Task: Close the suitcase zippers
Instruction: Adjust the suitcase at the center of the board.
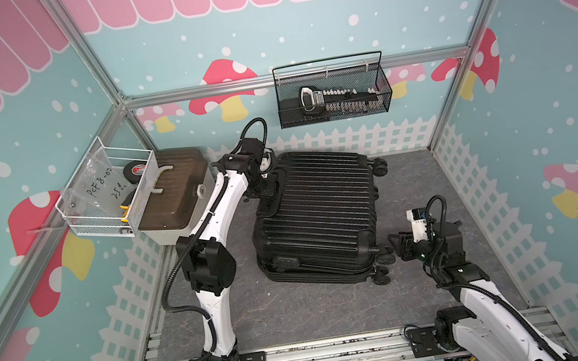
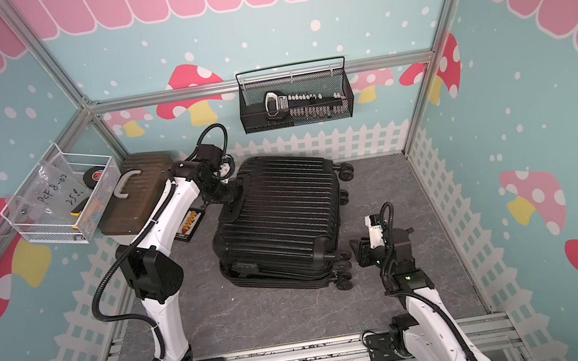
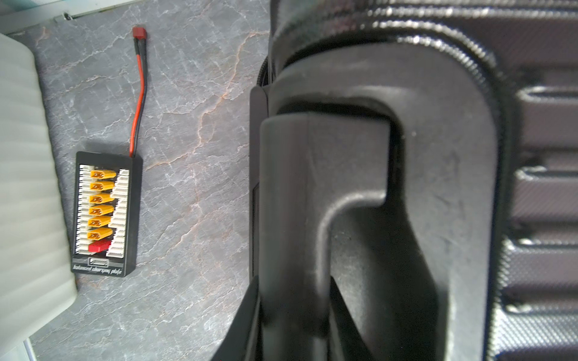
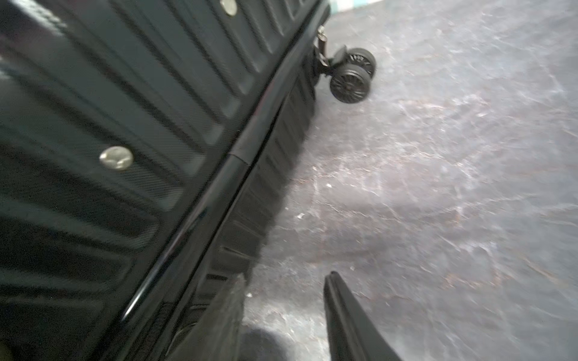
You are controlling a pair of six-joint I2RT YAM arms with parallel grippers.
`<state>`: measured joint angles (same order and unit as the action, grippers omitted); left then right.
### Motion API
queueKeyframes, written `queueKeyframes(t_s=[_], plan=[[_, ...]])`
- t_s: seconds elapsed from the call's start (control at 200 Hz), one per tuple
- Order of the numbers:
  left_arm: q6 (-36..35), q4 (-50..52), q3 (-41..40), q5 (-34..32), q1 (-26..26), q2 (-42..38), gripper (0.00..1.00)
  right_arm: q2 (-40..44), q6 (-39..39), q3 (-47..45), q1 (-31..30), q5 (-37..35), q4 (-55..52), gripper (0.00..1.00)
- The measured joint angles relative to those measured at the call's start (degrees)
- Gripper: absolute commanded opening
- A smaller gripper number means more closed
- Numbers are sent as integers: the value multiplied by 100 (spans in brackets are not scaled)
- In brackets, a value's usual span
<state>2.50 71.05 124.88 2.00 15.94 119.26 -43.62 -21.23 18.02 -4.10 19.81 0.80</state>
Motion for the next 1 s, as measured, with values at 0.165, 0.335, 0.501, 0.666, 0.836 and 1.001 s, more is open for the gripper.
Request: queueKeyframes(t_s=[0.165, 0.335, 0.501, 0.666, 0.836, 1.001], plan=[[-136, 57, 9, 28, -238, 0, 4, -111, 17, -179, -243, 260, 415, 34], [-201, 144, 9, 74, -511, 0, 3, -391, 26, -210, -549, 557, 866, 34], [-234, 175, -72, 85, -769, -50, 3, -437, 59, -367, -909, 675, 1178, 36], [-46, 168, -332, -7, -918, -251, 3, -442, 101, -570, -1353, 658, 1556, 36], [232, 120, -664, -96, -962, -540, 3, -546, 232, -826, -1827, 481, 1873, 36], [332, 94, -815, -103, -962, -656, 3, -922, 361, -863, -2142, 267, 2406, 36]])
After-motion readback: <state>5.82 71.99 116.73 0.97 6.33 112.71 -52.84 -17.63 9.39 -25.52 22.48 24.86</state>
